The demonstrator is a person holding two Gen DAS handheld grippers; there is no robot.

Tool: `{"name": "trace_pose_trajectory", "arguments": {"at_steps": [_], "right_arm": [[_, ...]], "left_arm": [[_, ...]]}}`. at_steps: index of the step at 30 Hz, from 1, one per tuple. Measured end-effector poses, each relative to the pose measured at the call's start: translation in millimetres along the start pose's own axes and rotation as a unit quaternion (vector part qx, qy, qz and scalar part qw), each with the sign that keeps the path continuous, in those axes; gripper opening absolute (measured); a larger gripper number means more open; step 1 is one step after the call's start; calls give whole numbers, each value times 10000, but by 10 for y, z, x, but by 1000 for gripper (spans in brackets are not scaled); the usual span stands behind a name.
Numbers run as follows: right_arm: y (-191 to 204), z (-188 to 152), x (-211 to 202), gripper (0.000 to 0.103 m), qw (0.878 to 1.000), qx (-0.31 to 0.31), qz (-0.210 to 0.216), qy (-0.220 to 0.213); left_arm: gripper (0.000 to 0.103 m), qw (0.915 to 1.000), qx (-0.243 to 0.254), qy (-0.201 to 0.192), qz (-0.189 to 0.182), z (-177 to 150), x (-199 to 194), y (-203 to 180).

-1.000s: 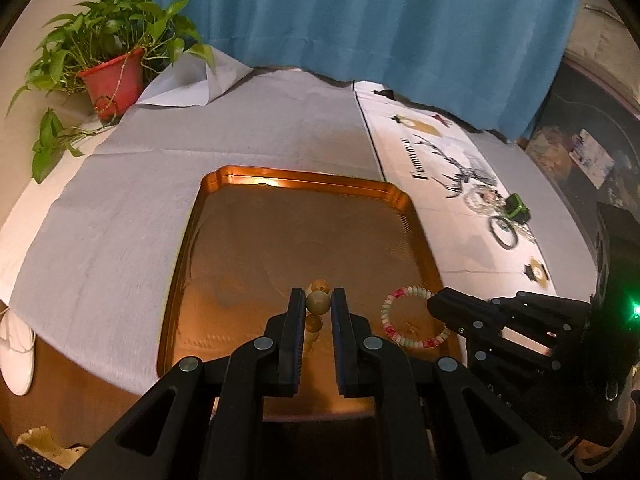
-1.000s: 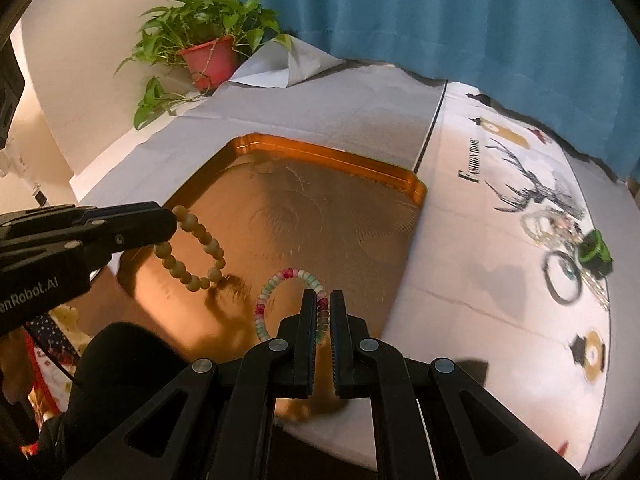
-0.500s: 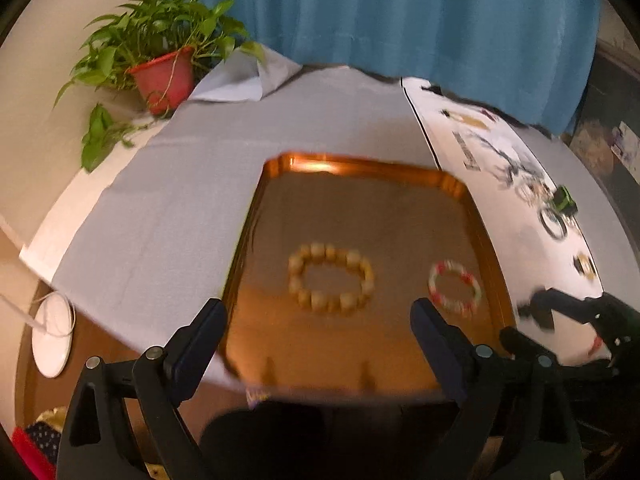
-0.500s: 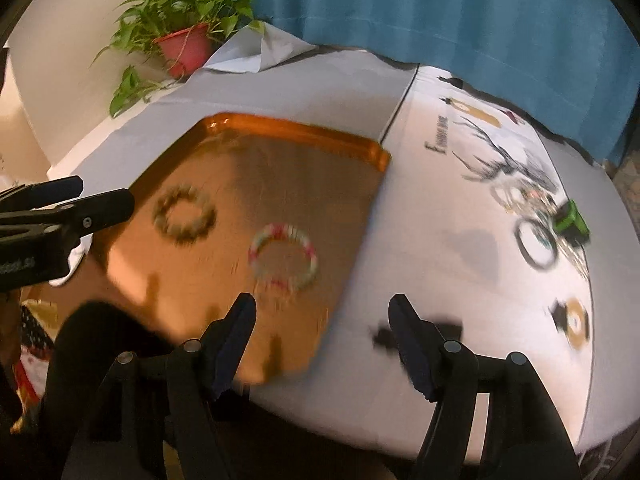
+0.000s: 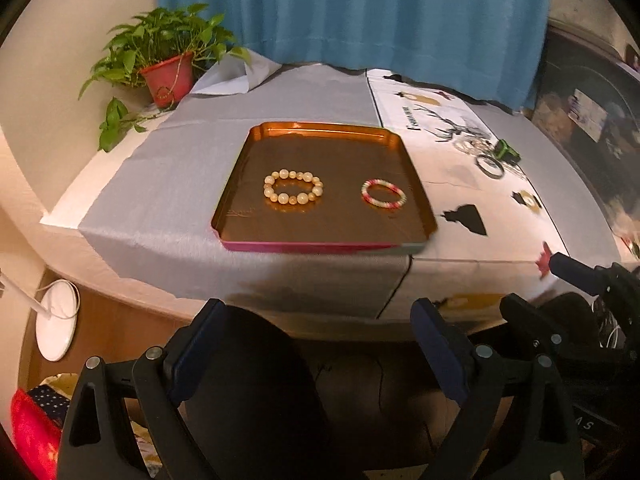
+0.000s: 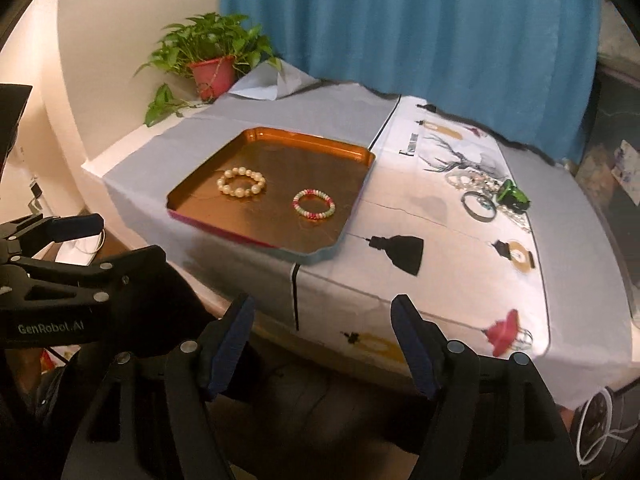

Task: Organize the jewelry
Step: 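Open both tools to drop the bracelets into the copper tray, then move both tools back toward the jewelry on the runner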

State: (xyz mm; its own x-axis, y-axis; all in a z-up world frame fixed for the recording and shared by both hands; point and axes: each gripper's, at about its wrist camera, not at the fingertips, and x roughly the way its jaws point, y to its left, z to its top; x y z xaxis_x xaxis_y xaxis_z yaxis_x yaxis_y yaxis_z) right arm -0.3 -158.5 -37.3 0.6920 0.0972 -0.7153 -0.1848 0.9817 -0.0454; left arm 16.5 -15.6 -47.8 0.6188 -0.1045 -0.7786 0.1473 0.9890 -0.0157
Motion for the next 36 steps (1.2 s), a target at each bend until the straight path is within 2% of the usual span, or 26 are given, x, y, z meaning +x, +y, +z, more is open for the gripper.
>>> {"name": "trace_pose_trajectory", "arguments": {"at_steps": [13, 36], "right_arm": [[60, -230, -496, 73, 9995, -48, -24, -305], [60, -286, -593, 73, 9993, 4, 11, -368]], "left_arm": [[92, 9992, 173, -351, 39, -164, -448, -200], [92, 9988, 244, -410, 90, -231, -558, -210]]}}
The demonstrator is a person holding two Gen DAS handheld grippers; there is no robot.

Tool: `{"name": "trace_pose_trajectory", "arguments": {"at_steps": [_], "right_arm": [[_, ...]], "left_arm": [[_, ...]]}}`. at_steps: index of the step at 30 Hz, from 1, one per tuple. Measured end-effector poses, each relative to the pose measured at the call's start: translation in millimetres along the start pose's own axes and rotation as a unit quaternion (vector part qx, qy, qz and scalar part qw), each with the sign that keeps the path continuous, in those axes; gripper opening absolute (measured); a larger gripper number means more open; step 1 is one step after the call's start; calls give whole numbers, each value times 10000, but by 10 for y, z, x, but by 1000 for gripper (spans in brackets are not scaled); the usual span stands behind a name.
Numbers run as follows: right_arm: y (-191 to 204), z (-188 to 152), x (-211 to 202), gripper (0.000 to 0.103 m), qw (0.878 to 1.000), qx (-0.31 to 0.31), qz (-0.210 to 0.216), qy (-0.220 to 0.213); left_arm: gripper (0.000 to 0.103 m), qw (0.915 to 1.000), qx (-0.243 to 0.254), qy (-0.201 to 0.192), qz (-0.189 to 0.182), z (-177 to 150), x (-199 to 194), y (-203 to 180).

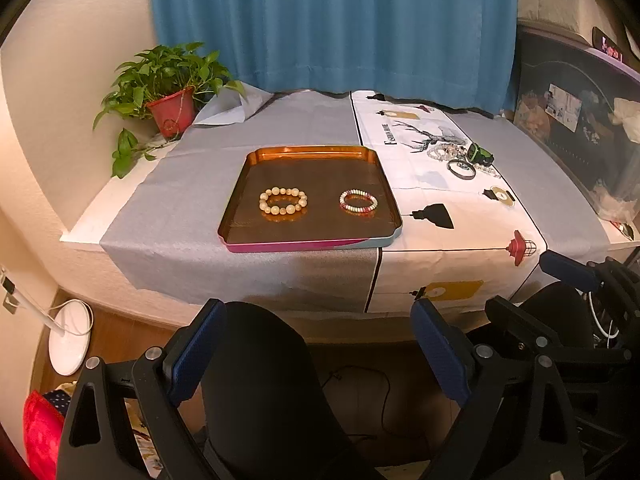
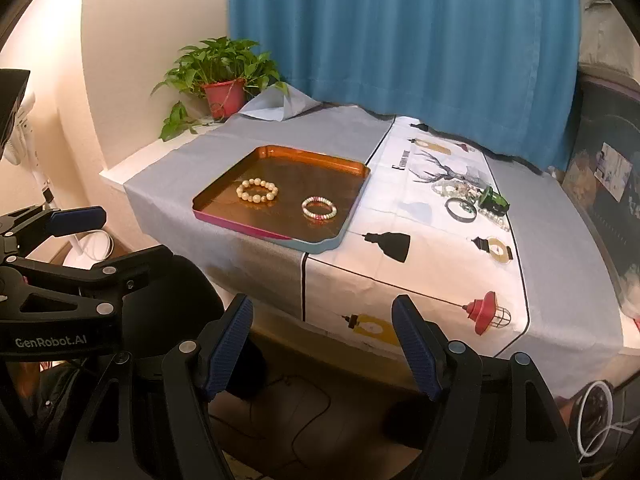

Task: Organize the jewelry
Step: 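Move both tools back toward the jewelry on the runner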

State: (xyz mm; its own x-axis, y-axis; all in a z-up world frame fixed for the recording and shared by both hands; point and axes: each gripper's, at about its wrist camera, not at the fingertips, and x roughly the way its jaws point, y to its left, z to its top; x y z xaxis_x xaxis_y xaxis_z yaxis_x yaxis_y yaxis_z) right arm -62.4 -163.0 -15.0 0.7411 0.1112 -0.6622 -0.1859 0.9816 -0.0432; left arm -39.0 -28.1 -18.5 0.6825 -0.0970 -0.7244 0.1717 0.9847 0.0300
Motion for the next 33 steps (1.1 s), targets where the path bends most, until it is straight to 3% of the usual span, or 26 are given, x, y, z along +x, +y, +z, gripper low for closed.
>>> {"name": "trace_pose_trajectory", "arguments": {"at_steps": [21, 27, 33], "right_arm": [[-192, -55, 216, 73, 9995, 259, -54, 180], [-601, -60, 351, 73, 9973, 601, -335, 236], [-1405, -56, 550, 73, 9886, 1180, -879, 330]], "left_arm": [[92, 9995, 173, 263, 18, 86, 268, -151], [92, 9983, 323, 457, -154, 253, 483, -327], [92, 9965, 451, 565, -410, 607, 811, -646]]}}
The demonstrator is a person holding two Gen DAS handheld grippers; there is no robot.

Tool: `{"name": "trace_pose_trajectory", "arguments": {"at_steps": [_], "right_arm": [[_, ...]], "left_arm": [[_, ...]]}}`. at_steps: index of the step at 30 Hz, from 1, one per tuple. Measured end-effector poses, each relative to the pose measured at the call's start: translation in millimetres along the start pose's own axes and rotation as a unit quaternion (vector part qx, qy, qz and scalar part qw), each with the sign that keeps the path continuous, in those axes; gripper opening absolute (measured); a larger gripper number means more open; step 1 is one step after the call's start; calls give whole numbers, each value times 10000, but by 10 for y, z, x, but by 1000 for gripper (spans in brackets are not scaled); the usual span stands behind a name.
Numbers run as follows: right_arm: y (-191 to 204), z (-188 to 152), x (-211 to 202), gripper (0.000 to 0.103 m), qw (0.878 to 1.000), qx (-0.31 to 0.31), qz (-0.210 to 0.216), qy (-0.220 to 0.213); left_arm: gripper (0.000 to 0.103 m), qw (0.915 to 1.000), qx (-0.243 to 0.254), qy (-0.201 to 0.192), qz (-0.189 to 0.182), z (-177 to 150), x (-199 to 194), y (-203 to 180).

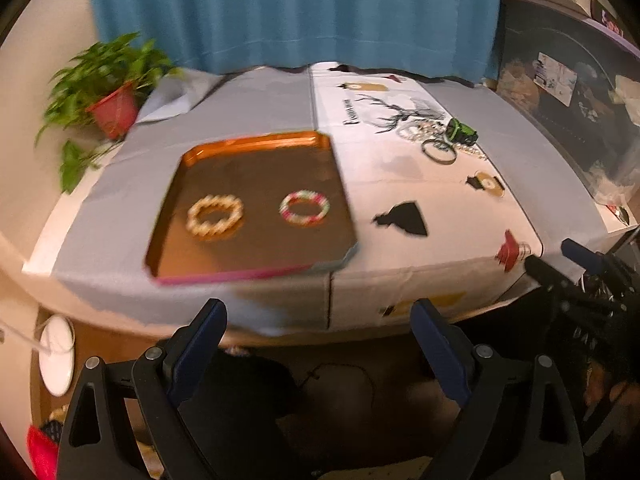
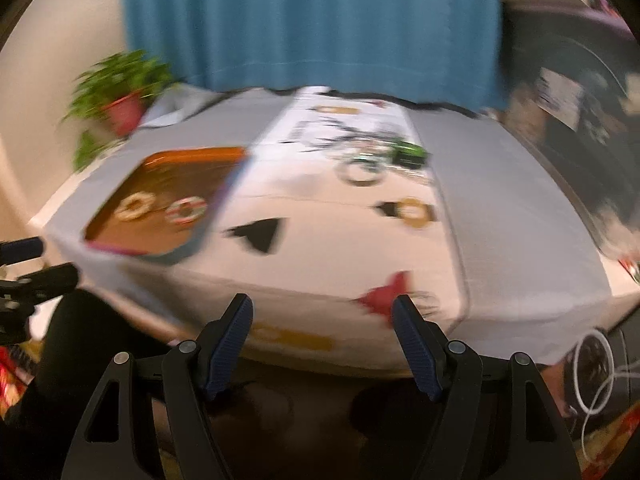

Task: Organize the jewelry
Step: 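Move both tools back toward the jewelry on the runner, then grasp the pearl safety pin with the right tool while the left grasps the metal bangle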

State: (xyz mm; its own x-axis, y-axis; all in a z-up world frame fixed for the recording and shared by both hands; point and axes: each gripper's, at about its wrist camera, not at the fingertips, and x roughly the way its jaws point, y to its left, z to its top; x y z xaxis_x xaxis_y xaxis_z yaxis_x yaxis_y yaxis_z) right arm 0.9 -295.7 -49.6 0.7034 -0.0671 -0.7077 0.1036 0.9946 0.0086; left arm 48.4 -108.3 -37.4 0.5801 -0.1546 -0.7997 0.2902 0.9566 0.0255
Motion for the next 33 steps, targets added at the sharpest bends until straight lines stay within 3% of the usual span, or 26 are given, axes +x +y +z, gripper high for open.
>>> {"name": "trace_pose_trajectory", "arguments": {"at_steps": [4, 6, 11, 14, 21, 26, 29, 30, 31, 32, 33], "right_arm": [[-579, 169, 282, 73, 9988, 292, -378, 54], [-843, 267, 461, 73, 9982, 343, -486, 97], [-1373, 553, 1051, 73, 9982, 366, -260, 391], [-1546, 762, 1408, 73, 9989, 123, -90, 453], [-1611, 1157, 2136, 78, 9959, -557, 354, 610], [-1494, 1384, 2394, 93, 9918, -926, 670, 571], [-1405, 1452, 2469, 93, 9899, -1047, 758, 584], [-1372, 1461, 2493, 87, 9896, -1072, 764, 576], [-1342, 1461, 2480, 78, 9887, -1127, 827, 531], [-1297, 1448, 2420, 45, 9868, -1254, 940, 414], [-1257, 1427, 2385, 20, 9851, -1353, 1002, 351]], "left_arm": [[92, 9996, 201, 75, -186, 349, 299, -252], [92, 9985, 242, 200, -455, 570, 504, -414], [92, 9914, 353, 417, -1186, 1185, 1115, -929], [92, 9870, 672, 674, -1297, 1478, 1559, -1274], [92, 9796, 891, 1386, -1147, 1802, 2474, -1624], [99, 9818, 827, 1306, -1102, 1955, 2628, -1673], [102, 9819, 773, 1295, -1147, 1997, 2685, -1668], [101, 9817, 796, 1293, -1152, 1999, 2682, -1665], [94, 9825, 794, 1261, -1118, 1998, 2668, -1655], [76, 9842, 819, 1189, -1029, 1994, 2640, -1642], [64, 9849, 950, 1117, -917, 1980, 2605, -1646]]}}
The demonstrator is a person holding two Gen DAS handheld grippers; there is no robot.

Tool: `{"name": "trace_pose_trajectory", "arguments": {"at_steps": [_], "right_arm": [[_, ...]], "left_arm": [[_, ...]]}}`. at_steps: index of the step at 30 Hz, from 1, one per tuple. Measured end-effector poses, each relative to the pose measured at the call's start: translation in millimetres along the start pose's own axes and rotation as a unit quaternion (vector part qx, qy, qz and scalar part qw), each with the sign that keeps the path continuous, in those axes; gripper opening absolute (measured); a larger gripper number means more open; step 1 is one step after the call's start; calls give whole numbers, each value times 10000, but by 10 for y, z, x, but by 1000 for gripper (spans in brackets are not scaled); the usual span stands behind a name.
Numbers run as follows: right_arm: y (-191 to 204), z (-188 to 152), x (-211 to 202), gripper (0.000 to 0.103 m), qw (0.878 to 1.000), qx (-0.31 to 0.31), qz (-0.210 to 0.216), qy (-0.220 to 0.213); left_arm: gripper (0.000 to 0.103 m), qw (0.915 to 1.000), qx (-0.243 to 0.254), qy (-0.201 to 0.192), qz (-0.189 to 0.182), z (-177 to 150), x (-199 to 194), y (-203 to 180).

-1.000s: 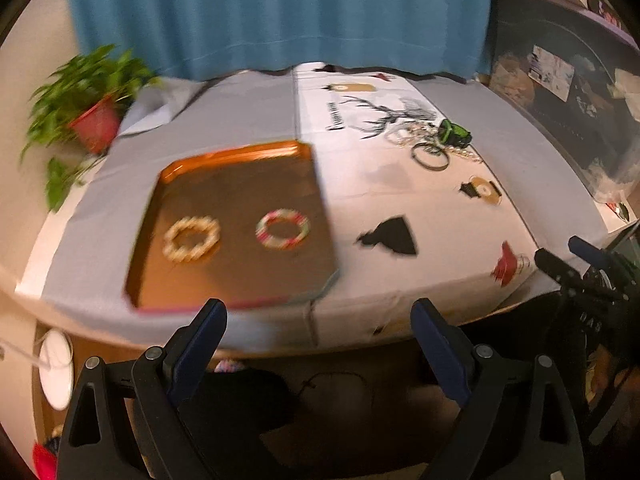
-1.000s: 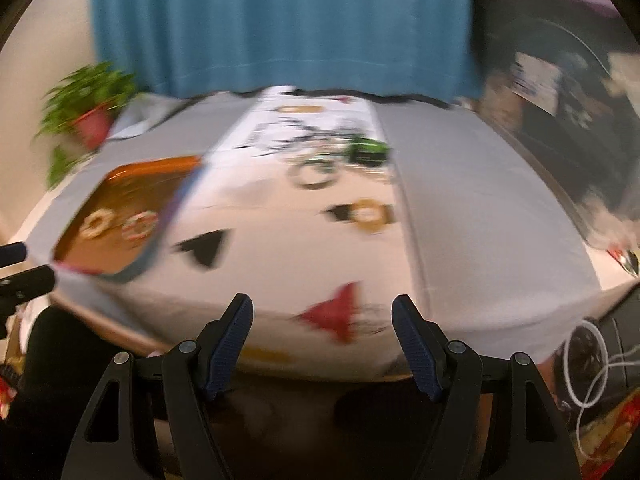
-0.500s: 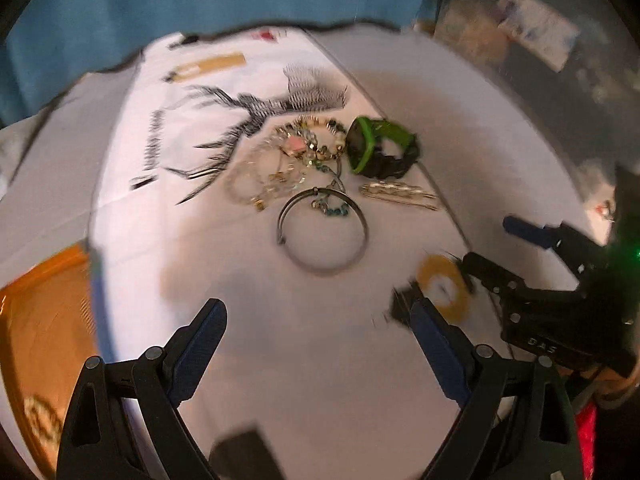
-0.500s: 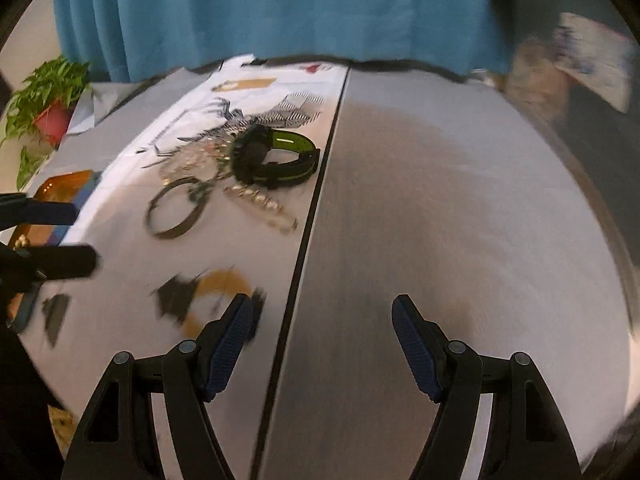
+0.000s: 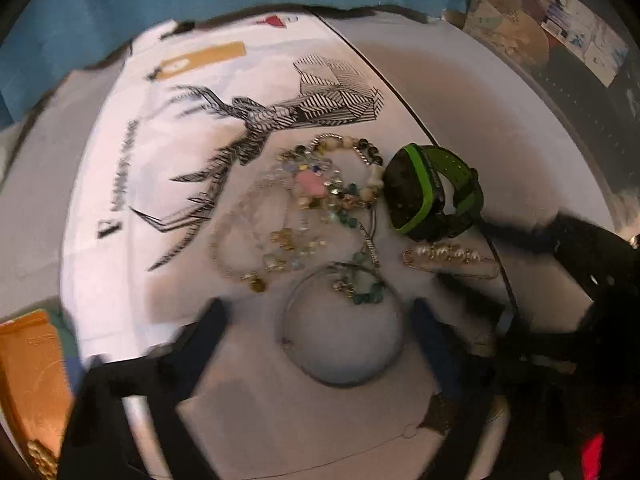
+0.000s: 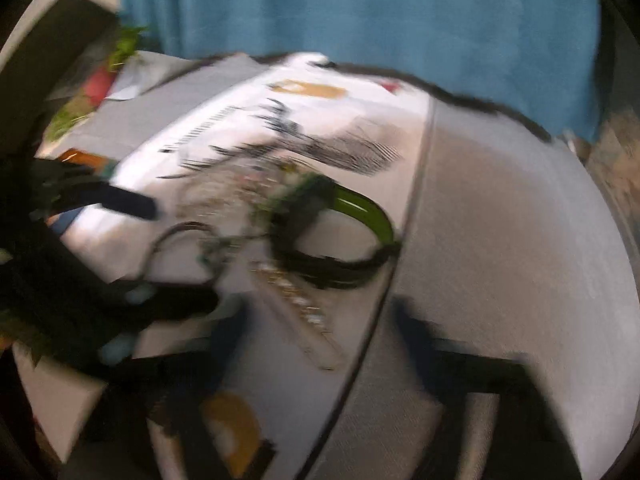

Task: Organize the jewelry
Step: 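Grasp the pearl safety pin with the right tool while the left grasps the metal bangle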

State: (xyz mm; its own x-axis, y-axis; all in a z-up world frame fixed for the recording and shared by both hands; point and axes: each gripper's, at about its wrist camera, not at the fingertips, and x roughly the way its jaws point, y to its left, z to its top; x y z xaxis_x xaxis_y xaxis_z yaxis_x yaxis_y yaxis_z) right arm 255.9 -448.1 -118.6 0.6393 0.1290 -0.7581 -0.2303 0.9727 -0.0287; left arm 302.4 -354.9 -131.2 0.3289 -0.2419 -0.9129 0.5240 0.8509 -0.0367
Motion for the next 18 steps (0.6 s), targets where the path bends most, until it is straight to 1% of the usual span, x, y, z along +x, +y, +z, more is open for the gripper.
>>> {"name": "trace_pose_trajectory", "arguments": {"at_steps": [1, 2, 3, 4, 6, 7, 9, 13, 18], "right_arm": [[86, -28, -31, 15, 9998, -172, -58, -13], [164, -53, -67, 11, 9994, -313, -162, -4], [218, -75, -99, 11, 9989, -364, -300, 28], [245, -94, -130, 11, 9986, -328, -396, 95], [241, -141, -208, 11, 9984, 8, -499, 283], [229, -186, -273, 11, 9978, 253, -516, 344], [192, -283, -398, 11, 9964, 585, -536, 310], [140, -439, -658, 11, 9909, 1256, -424, 220], [283, -479, -989, 11, 9863, 1613, -342, 16]], "left_arm": [[58, 9998, 189, 34, 105, -29, -24, -25], [58, 9997, 206, 121, 15, -64, -45, -17], [58, 9996, 189, 199, -46, -104, -69, -2], [58, 9995, 187, 259, -83, -134, -85, 10], [58, 9991, 107, 314, -245, -251, -164, 36], [58, 9992, 74, 297, -256, -296, -203, 49], [58, 9995, 43, 200, -219, -406, -324, 73], [58, 9995, -56, 16, -297, -635, -646, 130], [58, 9990, -114, -370, -231, -948, -1174, 221]]}}
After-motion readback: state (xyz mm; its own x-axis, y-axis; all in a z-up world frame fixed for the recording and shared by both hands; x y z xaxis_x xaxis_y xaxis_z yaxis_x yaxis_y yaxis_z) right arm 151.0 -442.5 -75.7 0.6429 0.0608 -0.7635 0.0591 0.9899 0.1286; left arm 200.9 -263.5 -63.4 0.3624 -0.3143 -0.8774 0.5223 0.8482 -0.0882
